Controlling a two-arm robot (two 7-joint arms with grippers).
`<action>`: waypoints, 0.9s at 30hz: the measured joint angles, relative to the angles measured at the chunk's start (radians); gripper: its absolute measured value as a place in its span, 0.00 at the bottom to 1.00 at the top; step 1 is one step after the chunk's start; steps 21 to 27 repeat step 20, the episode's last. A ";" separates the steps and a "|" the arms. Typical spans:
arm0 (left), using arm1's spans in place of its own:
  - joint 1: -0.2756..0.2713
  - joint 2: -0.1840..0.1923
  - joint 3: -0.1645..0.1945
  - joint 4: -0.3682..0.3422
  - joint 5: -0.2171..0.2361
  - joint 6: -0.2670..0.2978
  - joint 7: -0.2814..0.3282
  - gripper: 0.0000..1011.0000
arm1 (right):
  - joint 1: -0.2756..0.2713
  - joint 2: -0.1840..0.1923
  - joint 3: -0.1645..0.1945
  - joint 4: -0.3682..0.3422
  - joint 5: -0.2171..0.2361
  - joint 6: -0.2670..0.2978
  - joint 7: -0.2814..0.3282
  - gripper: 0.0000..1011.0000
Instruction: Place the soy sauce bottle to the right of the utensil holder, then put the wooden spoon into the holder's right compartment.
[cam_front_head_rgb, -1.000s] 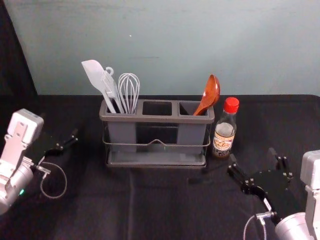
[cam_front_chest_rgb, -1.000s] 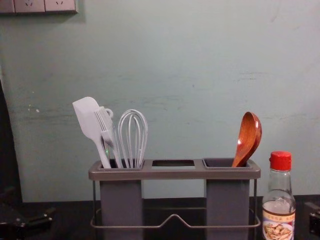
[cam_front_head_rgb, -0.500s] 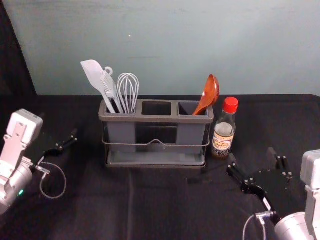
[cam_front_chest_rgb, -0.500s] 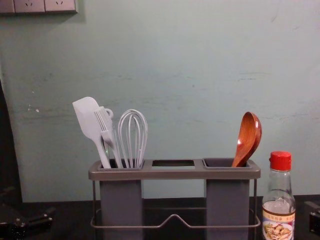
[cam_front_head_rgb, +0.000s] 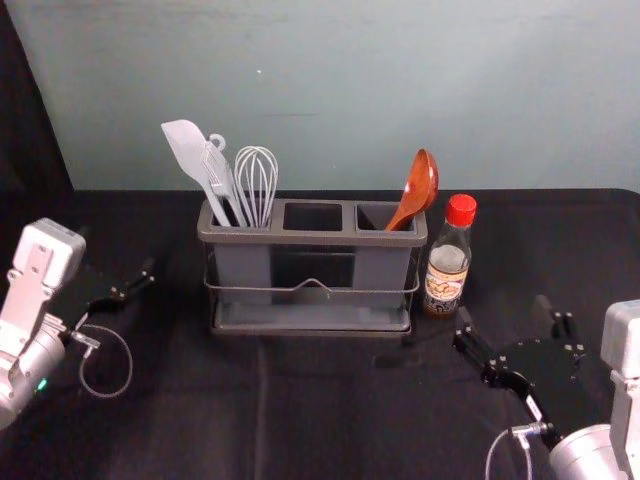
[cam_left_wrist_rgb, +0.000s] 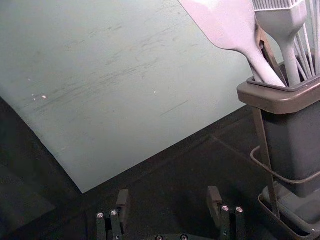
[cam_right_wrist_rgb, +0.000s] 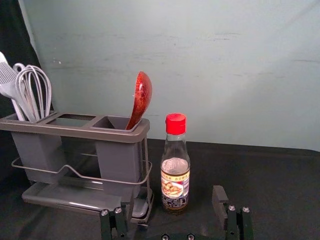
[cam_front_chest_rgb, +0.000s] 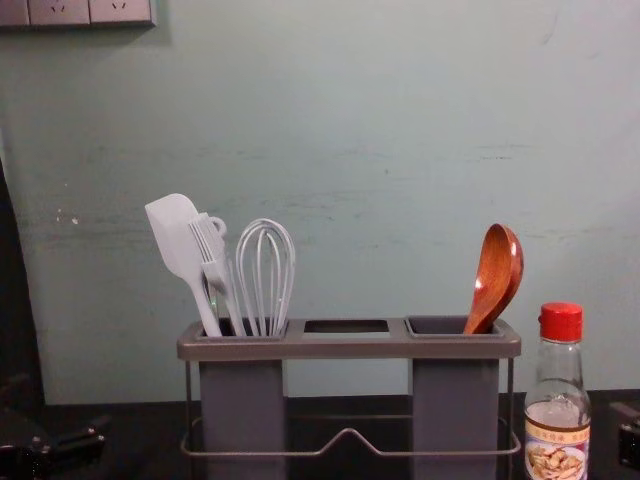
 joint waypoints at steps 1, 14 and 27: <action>0.000 0.000 0.000 0.000 0.000 0.000 0.000 1.00 | 0.000 0.000 0.000 0.000 0.000 0.000 0.000 0.99; 0.000 0.000 0.000 0.000 0.000 0.000 0.000 1.00 | 0.000 0.000 0.000 0.000 0.000 -0.001 -0.001 0.99; 0.000 0.000 0.000 0.000 0.000 0.000 0.000 1.00 | 0.000 0.000 0.000 0.000 0.000 -0.001 -0.001 0.99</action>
